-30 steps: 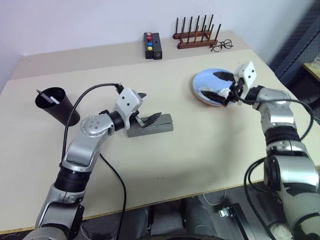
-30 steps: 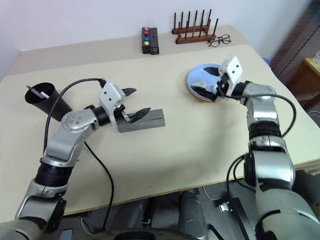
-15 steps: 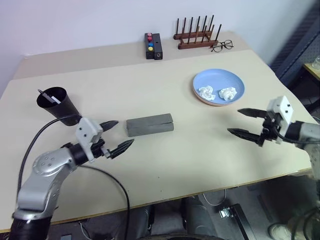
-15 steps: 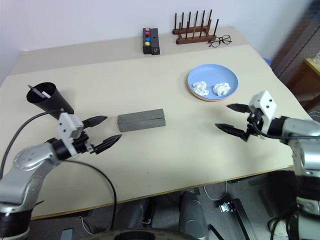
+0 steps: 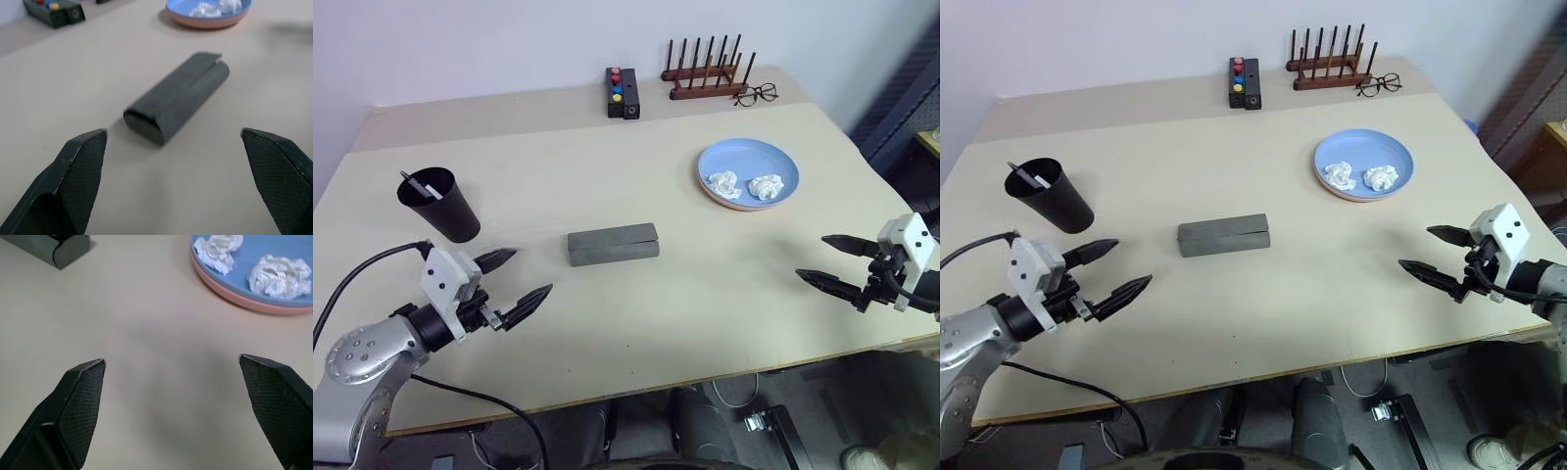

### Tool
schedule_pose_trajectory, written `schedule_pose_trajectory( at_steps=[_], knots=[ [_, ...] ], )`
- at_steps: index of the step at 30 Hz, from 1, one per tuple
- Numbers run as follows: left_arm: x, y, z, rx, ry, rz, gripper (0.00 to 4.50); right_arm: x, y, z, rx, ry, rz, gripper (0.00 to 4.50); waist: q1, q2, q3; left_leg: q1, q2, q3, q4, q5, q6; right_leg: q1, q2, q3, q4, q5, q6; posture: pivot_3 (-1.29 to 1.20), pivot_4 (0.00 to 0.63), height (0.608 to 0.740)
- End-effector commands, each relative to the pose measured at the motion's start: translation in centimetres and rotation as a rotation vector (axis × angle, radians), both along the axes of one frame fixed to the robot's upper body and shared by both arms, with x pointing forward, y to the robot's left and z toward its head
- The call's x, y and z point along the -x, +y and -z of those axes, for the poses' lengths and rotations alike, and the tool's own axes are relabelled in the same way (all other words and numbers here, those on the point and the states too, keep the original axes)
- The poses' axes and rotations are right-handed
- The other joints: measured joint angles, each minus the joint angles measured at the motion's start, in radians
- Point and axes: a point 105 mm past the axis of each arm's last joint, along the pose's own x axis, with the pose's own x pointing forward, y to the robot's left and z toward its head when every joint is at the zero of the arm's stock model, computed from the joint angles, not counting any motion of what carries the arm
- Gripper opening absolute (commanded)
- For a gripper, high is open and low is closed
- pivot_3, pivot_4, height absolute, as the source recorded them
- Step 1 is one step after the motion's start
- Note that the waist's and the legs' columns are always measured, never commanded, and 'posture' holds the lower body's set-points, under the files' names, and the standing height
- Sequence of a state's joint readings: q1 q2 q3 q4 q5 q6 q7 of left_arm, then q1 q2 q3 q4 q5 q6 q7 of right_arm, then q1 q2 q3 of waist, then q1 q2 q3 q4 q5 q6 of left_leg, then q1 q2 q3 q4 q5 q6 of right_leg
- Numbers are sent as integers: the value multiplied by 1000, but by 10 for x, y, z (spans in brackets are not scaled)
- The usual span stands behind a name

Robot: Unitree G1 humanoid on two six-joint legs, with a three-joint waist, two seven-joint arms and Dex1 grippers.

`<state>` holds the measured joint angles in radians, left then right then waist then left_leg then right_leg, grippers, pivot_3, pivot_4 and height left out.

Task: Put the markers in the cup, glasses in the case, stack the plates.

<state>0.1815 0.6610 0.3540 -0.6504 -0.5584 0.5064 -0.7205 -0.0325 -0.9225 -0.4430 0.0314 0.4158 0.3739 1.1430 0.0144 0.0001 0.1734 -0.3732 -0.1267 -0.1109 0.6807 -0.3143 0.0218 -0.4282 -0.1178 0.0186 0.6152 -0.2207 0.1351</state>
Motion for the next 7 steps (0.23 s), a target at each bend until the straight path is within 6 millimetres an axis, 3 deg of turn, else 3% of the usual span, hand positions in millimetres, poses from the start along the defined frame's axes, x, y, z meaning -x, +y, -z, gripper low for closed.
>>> schedule_pose_trajectory(
  at_steps=[1, 7],
  knots=[
    [3, -10, -8, -3, -5, 34, 4500, 3, -7, -11, 24, -36, -11, 4449, -1, 0, 0, 0, 0, 0, 0, 1, -2, 0, 0, 0, 0, 0, 0, 0, 150, 740],
    [3, -13, -17, -7, -1, 31, 4500, 8, -1, -11, -13, -42, -7, 4449, -1, 0, 0, 0, 1, 0, -1, 2, -4, 0, 0, 0, 0, 0, 0, 0, 150, 740]
  ],
)
